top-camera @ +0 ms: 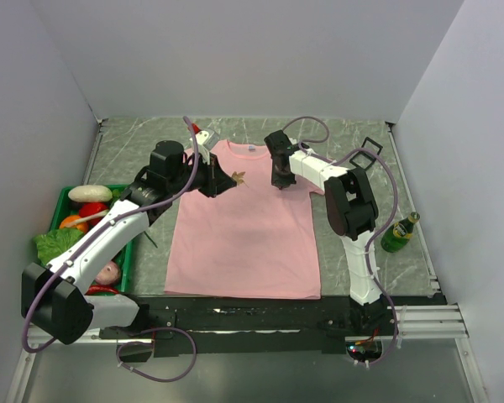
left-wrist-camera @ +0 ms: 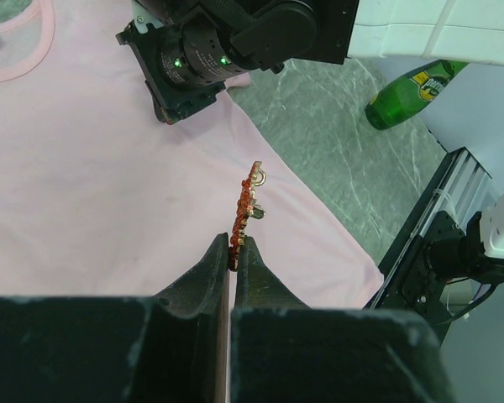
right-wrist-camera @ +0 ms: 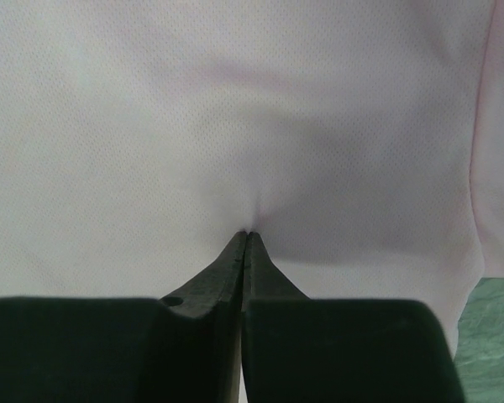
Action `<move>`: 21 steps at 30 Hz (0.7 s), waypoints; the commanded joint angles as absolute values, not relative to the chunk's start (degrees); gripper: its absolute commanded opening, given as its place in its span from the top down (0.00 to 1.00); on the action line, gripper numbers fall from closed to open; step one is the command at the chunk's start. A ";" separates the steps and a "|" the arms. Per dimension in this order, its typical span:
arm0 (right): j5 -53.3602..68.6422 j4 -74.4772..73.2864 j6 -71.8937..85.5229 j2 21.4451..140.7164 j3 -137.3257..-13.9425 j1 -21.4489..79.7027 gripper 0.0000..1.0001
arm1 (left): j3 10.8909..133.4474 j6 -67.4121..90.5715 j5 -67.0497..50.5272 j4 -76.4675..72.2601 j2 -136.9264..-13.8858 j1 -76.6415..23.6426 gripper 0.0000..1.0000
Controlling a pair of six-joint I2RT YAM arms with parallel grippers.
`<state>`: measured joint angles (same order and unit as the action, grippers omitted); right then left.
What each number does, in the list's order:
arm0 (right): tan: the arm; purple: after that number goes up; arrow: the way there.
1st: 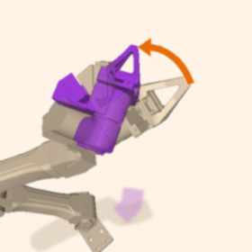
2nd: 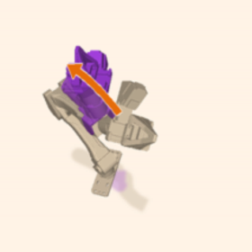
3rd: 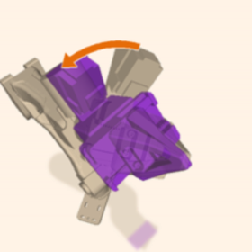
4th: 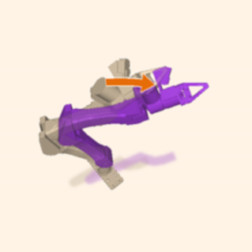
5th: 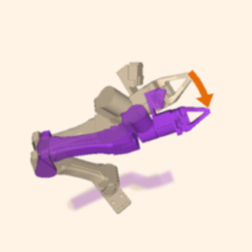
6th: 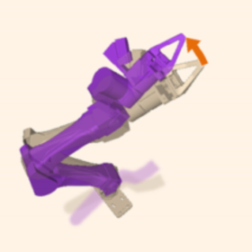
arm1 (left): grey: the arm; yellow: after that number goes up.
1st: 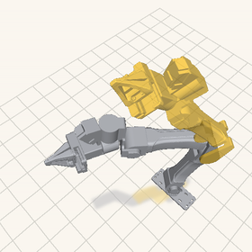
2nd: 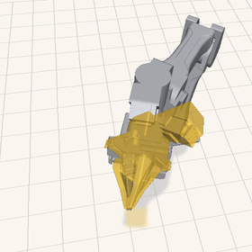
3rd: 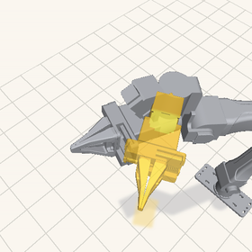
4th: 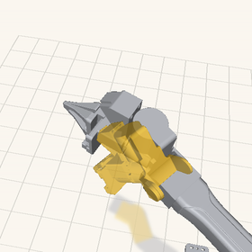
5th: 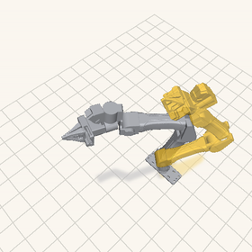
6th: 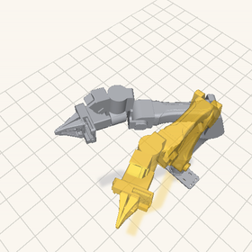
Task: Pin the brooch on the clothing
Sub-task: Adjust the flattened clothing at the center of the board.
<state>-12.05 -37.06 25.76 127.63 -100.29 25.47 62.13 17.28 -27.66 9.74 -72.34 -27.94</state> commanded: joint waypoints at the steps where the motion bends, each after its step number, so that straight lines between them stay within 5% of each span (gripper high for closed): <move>1: -10.99 -35.95 25.49 128.06 -101.95 25.66 1.00 | 63.54 17.93 -29.00 8.00 -72.60 -27.86 0.99; 17: -12.04 -34.63 25.75 124.63 -100.63 26.89 0.99 | 63.72 17.49 -28.04 8.44 -72.16 -27.86 0.99; 21: -12.74 -35.16 26.01 124.19 -100.63 26.98 0.81 | 63.72 17.40 -28.04 8.44 -72.07 -27.86 0.99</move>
<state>-11.27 -35.73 25.67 127.55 -100.18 26.30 62.13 17.28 -27.70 9.74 -72.90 -27.94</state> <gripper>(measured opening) 0.138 0.053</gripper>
